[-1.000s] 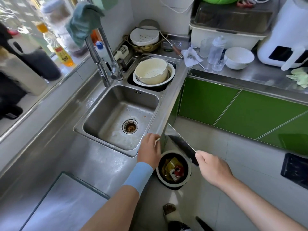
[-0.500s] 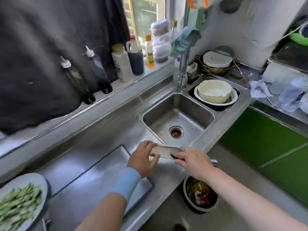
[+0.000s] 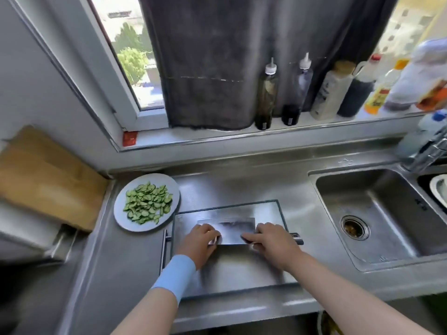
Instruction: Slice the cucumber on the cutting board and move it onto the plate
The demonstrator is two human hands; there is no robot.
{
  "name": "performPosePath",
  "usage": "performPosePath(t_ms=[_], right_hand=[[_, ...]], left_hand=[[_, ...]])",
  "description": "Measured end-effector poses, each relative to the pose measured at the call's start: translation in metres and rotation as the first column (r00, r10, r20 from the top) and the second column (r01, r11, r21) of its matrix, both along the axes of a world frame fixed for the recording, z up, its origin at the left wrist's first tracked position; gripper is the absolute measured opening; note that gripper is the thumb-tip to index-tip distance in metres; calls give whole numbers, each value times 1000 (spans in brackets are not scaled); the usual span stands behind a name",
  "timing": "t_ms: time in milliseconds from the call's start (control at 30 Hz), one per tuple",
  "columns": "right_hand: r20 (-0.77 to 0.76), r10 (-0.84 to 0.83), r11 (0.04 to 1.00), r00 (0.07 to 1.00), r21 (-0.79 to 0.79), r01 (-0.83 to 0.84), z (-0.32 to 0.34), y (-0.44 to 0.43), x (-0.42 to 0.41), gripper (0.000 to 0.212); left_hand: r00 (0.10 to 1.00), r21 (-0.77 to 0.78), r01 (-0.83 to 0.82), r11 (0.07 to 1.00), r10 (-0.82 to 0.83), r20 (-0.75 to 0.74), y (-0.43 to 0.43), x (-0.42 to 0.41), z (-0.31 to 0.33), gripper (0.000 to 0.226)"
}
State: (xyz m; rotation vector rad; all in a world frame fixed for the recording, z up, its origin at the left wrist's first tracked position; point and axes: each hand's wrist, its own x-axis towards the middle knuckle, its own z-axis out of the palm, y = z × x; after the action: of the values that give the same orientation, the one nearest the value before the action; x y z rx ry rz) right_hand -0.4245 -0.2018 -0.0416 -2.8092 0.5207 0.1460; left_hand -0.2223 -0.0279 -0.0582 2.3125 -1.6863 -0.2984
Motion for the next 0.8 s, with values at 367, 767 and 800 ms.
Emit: performPosePath(t_ms=[367, 767, 800], right_hand=[[-69, 61, 997, 996, 60, -57, -31, 14, 31, 50], [-153, 20, 998, 988, 64, -10, -29, 21, 31, 56], [-151, 13, 999, 988, 45, -6, -29, 22, 30, 55]], left_hand=[[992, -5, -126, 992, 126, 9, 37, 2, -26, 20], [952, 272, -233, 934, 276, -134, 36, -13, -15, 38], [942, 270, -248, 931, 296, -158, 36, -13, -14, 39]])
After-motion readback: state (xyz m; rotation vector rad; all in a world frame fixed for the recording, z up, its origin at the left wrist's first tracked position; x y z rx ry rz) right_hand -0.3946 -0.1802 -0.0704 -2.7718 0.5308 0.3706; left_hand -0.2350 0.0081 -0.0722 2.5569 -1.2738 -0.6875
